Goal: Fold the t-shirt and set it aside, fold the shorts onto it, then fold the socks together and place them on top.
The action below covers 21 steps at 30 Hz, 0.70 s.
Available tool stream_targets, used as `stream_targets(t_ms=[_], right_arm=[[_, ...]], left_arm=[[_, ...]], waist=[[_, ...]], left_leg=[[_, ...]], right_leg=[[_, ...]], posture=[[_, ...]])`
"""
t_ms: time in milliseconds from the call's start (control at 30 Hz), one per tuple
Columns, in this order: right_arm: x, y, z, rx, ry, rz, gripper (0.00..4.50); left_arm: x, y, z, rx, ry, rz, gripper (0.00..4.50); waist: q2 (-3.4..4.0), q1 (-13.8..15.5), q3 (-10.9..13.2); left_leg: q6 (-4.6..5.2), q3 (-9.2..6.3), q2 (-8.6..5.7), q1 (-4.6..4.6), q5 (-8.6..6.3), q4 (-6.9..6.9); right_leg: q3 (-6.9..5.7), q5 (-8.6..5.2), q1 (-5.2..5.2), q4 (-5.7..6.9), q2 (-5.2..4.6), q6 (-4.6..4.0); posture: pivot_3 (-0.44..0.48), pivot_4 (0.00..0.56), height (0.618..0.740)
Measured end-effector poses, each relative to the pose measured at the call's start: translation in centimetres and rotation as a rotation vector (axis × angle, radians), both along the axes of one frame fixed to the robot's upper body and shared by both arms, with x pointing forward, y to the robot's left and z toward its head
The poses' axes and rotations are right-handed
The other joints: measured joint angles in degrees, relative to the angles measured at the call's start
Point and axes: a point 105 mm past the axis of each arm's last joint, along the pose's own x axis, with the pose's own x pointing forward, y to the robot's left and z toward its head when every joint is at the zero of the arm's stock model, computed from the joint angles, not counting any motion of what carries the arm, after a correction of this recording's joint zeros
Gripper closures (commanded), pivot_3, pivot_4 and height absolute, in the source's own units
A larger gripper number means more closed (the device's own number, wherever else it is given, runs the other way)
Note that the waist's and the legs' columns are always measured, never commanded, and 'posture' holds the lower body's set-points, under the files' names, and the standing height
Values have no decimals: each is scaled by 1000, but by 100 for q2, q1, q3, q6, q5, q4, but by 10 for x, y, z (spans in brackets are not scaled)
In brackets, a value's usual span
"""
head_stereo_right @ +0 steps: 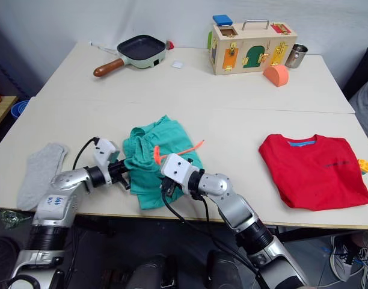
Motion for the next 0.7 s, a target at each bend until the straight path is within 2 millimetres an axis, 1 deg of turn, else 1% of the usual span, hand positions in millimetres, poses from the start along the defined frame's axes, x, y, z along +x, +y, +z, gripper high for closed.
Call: stream_targets(t_ms=[33,100,133,167,200,267,300,333,367,400,467,500,567,633,700], right_arm=[[0,-2,4,27,22,20,2349],[-2,-6,12,66,79,79,1716],[-10,-8,17,98,128,160,1384],[-19,-14,24,120,177,252,1036],[-21,-24,32,129,208,301,702],[-21,-44,46,136,247,346,702],[-23,-56,52,122,290,384,702],[-23,-63,56,123,309,392,702],[-23,-67,60,135,335,407,1134],[-21,-68,64,156,345,414,1362],[-3,-65,67,209,326,340,2052],[4,-60,64,222,315,307,2354],[25,-52,41,166,240,176,3040],[36,-47,14,77,201,95,3711],[43,-44,-14,-2,177,28,4416]], left_arm=[[-1,3,5,-4,-12,-1,4500],[-4,9,14,-6,-25,-12,4500],[-10,12,16,2,-17,-33,4500],[-17,19,19,6,1,-52,4500],[-21,27,22,12,16,-56,4500],[-28,39,34,10,31,-62,4500],[-34,42,44,1,49,-93,4500],[-38,43,51,-4,47,-114,4500],[-44,42,59,-27,46,-151,4500],[-48,39,65,-47,43,-187,4500],[-47,25,77,-111,5,-253,4500],[-45,19,81,-130,-10,-276,4500],[-36,-2,84,-151,-45,-314,4500],[-27,-20,77,-125,-51,-339,4500],[-5,-39,65,-119,-59,-314,4500]], waist=[[0,3,0],[0,6,0],[0,6,2],[3,5,5],[6,6,7],[6,25,9],[8,29,10],[8,31,10],[9,25,10],[11,20,12],[11,19,12],[11,18,12],[11,28,12],[11,29,12],[11,34,12]], left_leg=[[0,0,0,0,0,0],[1,0,0,1,0,0],[2,0,0,0,-1,1],[5,0,0,0,-4,0],[8,-1,0,0,-6,0],[9,-5,-1,0,-8,3],[10,-5,-1,0,-10,2],[8,-6,-1,1,-12,2],[3,-6,-1,2,-17,1],[2,-6,-1,3,-17,0],[-5,-5,-1,7,-17,-1],[-8,-4,-1,7,-15,-3],[-10,3,-6,7,-13,-5],[-4,9,-15,3,-9,-4],[7,14,-22,0,-3,-2]], right_leg=[[0,0,0,0,-1,0],[1,0,1,1,-2,0],[1,0,1,-2,-2,0],[1,0,1,-4,-4,0],[1,0,1,-5,-6,0],[0,0,2,-8,-11,0],[0,0,3,-10,-13,0],[0,0,5,-12,-14,0],[0,0,5,-15,-15,0],[0,0,4,-14,-15,0],[0,-1,4,-12,-13,-2],[0,-1,2,-6,-10,-2],[1,-1,1,7,-5,-2],[3,-1,-4,9,-5,-2],[6,0,-3,10,22,0]], posture=[[0,150,740],[0,150,740],[0,150,740],[0,150,740],[0,150,740],[0,150,740],[0,150,740],[0,150,740],[0,150,740],[0,150,740],[0,150,740],[0,150,740],[0,150,740],[0,150,740],[0,150,740]])
